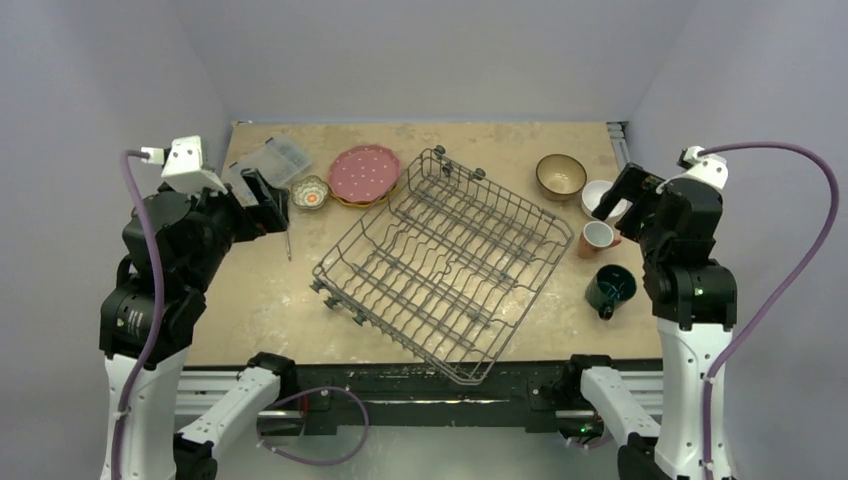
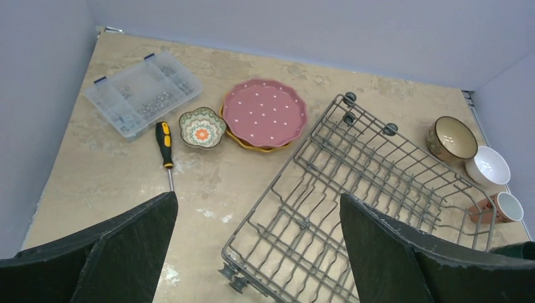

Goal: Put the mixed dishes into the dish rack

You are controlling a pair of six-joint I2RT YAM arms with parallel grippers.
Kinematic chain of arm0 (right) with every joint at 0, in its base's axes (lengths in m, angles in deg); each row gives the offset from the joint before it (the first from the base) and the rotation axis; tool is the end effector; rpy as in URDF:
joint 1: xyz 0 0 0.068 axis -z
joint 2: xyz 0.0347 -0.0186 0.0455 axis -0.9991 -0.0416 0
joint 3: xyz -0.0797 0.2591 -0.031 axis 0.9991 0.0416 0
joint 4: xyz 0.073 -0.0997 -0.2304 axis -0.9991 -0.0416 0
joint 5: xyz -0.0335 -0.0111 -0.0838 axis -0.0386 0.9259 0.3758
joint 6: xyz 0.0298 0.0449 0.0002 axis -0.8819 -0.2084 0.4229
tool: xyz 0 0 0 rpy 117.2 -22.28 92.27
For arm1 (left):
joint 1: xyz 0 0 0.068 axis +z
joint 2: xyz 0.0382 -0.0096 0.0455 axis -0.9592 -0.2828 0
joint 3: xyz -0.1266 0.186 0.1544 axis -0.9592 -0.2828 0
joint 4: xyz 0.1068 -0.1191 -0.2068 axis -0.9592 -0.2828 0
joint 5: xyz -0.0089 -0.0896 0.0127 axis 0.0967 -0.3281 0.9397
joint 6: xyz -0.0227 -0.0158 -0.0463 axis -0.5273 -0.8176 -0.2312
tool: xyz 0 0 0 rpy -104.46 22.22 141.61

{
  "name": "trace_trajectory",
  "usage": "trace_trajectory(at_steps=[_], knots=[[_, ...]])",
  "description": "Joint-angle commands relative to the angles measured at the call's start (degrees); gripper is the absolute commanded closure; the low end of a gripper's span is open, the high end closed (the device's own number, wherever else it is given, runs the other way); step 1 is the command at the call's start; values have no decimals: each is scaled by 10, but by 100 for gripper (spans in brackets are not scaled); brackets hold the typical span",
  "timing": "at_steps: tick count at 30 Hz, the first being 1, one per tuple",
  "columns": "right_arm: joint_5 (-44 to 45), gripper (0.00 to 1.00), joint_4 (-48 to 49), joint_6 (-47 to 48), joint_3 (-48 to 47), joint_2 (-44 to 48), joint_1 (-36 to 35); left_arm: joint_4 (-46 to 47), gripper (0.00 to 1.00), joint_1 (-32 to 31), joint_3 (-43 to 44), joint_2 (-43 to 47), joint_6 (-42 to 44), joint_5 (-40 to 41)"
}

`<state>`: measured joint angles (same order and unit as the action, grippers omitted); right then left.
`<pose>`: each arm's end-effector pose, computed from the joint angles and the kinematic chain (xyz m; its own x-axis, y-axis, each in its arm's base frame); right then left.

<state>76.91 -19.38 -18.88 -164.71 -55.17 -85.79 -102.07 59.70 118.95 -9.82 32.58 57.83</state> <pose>0.1279 -0.0128 0.4443 -0.2685 0.3263 -0.9063 0.3643 0.9054 0.2180 0.0885 -0.0153 0.4819 -0.2269 -0.2827 -0.9320 -0.0106 0.9576 -0.2879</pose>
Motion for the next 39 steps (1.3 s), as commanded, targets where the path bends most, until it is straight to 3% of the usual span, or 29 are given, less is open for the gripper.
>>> trace_trajectory(at_steps=[1,11,16,28,39], knots=[[15,2,-1,-17,4,-26,0,35,1,4,-1,-27,-14,-36],[-6,2,6,-55,3,-114,0,71,1,4,-27,-49,-21,-70],[30,10,6,-93,11,-176,0,82,1,4,-47,-49,-44,-100],[32,18,50,-198,25,-312,10,67,1,4,-59,-43,-50,-101],[55,33,68,-167,-2,-442,37,34,1,4,-44,-56,-33,-92]])
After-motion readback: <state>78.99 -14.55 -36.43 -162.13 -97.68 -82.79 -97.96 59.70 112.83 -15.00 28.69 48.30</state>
